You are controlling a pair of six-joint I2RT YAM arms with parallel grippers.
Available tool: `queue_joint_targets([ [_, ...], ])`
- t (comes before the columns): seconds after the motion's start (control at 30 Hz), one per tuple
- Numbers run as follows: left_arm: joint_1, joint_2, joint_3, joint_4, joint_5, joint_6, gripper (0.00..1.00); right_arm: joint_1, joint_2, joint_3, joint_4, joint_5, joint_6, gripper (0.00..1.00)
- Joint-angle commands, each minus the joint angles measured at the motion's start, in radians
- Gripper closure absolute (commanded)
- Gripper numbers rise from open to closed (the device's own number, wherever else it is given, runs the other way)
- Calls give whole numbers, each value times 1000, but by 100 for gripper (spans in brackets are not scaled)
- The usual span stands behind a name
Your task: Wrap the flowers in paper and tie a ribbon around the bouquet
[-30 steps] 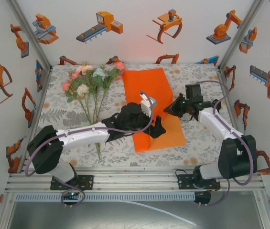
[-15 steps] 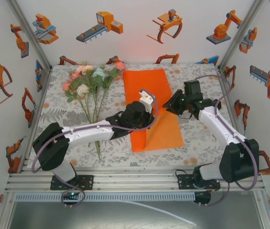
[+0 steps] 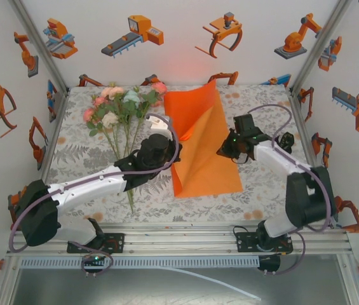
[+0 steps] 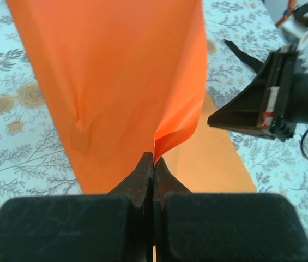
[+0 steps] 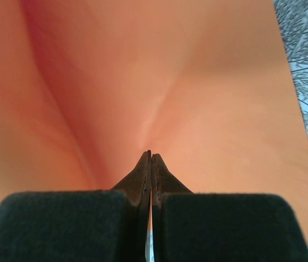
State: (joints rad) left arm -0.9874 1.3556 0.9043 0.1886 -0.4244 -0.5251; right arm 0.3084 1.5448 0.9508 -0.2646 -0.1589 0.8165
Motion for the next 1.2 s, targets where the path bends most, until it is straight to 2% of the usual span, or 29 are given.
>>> queue_joint_targets([
  [0.0, 4, -49, -21, -38, -93, -60, 100, 19, 85, -2, 69, 46, -14, 100],
  [0.2, 21, -89, -49, -98, -167, -72, 100, 33, 199, -19, 134, 69, 6, 100],
  [0.4, 78, -108, -56, -187, -208, -85, 100, 32, 153, -91, 96, 157, 29, 100],
  [0.57, 226, -68, -29, -327, -175, -133, 100, 37, 39, -279, 105, 185, 153, 100],
  [0.73, 350, -25, -54, -267, -111, -90, 100, 82, -169, -441, 38, 221, 247, 100],
  [0.83, 410, 38, -18, -247, -78, -67, 100, 139, -291, -481, -3, 211, 268, 100],
  [0.97, 451, 126, 35, -184, -11, -15, 100, 153, -411, -435, -52, 127, 223, 100],
  [1.07, 466, 173, 95, -204, -20, 6, 85, 151, -478, -329, -154, 162, 150, 94],
  [1.17, 485, 174, 149, -318, -115, -9, 77, 134, -481, -224, -225, 246, 87, 85],
])
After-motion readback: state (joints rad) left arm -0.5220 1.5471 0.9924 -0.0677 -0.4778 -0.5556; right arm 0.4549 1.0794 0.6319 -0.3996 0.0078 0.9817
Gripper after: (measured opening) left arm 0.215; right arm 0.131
